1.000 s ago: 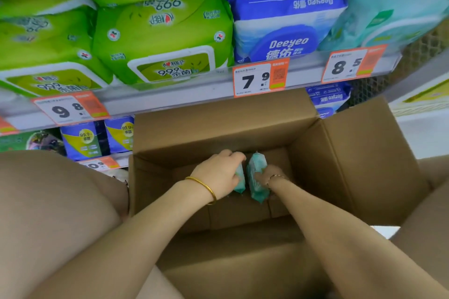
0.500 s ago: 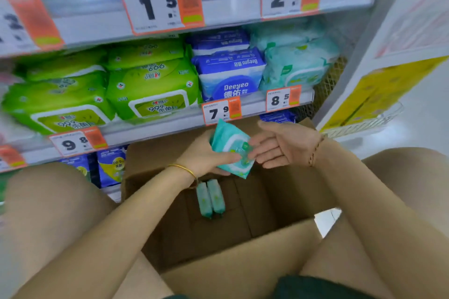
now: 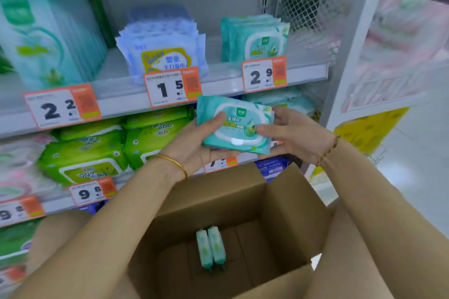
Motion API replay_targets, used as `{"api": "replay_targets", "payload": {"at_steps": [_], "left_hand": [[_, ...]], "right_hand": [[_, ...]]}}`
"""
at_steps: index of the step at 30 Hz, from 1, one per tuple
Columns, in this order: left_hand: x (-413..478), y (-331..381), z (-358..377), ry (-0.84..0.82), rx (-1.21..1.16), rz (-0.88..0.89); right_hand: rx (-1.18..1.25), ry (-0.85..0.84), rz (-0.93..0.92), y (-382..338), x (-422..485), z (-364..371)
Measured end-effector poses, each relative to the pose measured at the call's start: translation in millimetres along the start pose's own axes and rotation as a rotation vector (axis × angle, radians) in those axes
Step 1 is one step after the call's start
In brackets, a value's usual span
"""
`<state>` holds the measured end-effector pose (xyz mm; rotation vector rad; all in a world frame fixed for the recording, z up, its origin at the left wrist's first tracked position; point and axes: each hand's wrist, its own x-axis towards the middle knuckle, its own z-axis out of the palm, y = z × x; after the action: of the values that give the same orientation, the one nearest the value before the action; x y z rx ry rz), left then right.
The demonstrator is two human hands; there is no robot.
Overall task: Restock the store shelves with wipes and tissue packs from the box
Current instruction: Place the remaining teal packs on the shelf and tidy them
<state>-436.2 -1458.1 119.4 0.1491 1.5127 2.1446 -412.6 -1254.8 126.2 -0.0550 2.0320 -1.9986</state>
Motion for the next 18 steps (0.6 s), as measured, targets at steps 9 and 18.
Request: {"api": "replay_targets", "payload": {"at_steps": [9, 18], "left_hand": [[62.4, 124.5, 46.6, 0.218, 0.662, 0.644], [184.6, 195.3, 49.1, 0.5, 0.832, 0.691]], "right_hand": [[-0.096, 0.372, -0.53, -119.1, 36.0, -39.7], [-0.556, 0.588, -0.635, -185.7, 163.8, -99.8]]}}
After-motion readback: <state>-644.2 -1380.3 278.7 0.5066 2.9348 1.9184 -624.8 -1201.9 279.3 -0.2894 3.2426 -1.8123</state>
